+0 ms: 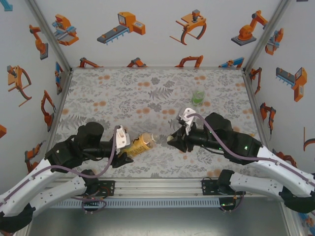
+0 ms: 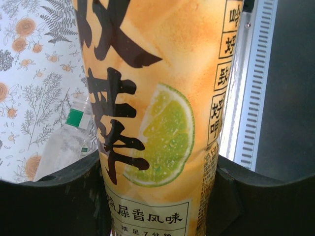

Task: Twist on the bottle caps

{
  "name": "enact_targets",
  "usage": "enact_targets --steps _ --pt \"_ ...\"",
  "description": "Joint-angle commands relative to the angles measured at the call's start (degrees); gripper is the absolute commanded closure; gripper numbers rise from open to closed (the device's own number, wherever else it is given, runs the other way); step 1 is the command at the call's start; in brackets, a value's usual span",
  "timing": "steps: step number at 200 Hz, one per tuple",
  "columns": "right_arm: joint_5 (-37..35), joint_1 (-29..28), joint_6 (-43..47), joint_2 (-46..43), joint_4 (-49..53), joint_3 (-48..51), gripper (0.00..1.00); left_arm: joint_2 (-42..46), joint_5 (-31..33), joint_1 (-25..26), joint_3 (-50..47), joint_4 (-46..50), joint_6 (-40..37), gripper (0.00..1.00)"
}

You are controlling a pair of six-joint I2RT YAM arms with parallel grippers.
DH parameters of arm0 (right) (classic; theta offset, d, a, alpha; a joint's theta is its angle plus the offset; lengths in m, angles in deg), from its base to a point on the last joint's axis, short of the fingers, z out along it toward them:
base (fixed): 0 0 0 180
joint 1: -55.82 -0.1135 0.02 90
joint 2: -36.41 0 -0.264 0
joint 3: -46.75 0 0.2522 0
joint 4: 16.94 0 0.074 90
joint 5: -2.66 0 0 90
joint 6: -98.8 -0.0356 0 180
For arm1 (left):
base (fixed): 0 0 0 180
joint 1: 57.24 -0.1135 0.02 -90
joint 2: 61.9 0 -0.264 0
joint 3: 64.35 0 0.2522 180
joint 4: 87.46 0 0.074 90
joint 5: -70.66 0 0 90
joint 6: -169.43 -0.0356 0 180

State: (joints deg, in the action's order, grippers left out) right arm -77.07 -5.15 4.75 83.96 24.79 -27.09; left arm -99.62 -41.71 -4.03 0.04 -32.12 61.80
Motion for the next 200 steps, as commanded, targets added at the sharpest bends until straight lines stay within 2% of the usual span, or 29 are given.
enact_targets --steps 1,59,200 --pt "11.4 -0.32 8.77 -0.32 -0.19 -3.45 0.96 -1.68 -2.94 -0.12 3.12 3.66 -7.33 1.0" --pt "20.75 -0.32 15.8 0.67 -4.82 -4.75 0.99 -5.41 -3.97 0.06 6.62 7.77 -13.39 1.0" --pt "22.78 -0.35 17.49 4.43 -4.75 -6.41 1.0 -6.94 -5.99 0.67 7.99 7.81 -15.54 1.0"
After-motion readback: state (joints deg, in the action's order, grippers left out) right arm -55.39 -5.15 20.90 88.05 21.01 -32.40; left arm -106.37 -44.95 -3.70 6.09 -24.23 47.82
